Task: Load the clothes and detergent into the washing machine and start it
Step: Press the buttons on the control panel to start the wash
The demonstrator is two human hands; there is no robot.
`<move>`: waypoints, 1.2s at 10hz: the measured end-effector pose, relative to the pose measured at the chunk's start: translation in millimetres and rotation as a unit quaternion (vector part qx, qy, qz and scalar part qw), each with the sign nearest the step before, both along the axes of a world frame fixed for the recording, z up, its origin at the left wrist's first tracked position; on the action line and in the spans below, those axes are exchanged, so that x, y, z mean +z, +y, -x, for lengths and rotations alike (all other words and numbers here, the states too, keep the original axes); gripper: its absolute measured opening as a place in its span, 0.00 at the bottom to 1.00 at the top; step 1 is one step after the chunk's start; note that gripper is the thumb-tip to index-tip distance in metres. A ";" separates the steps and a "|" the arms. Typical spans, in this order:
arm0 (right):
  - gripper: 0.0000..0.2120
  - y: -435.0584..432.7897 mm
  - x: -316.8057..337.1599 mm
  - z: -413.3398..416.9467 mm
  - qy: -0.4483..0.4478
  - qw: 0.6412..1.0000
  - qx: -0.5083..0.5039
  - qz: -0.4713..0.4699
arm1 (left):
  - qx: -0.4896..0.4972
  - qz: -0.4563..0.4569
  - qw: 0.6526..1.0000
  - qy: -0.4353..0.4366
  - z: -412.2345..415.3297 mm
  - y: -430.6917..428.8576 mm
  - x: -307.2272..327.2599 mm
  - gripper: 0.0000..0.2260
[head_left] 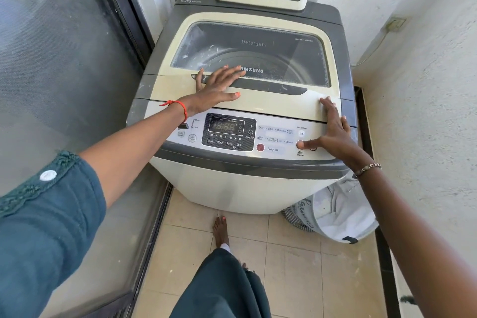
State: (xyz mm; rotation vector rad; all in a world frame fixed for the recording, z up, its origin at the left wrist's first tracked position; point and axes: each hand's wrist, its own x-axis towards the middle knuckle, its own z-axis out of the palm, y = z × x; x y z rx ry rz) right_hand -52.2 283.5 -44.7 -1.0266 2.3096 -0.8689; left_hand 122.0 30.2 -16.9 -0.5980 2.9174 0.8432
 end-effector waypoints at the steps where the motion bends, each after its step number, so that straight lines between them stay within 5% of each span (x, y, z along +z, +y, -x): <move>1: 0.52 -0.7 0.0 0.4 -0.001 1.000 -0.002 -0.001 | -0.004 -0.002 1.000 0.001 -0.4 -0.5 -0.6 0.30; 12: 0.44 1.3 10.4 -12.9 -0.010 0.997 -0.056 0.050 | -0.001 -0.035 0.999 0.010 -3.2 0.4 1.1 0.29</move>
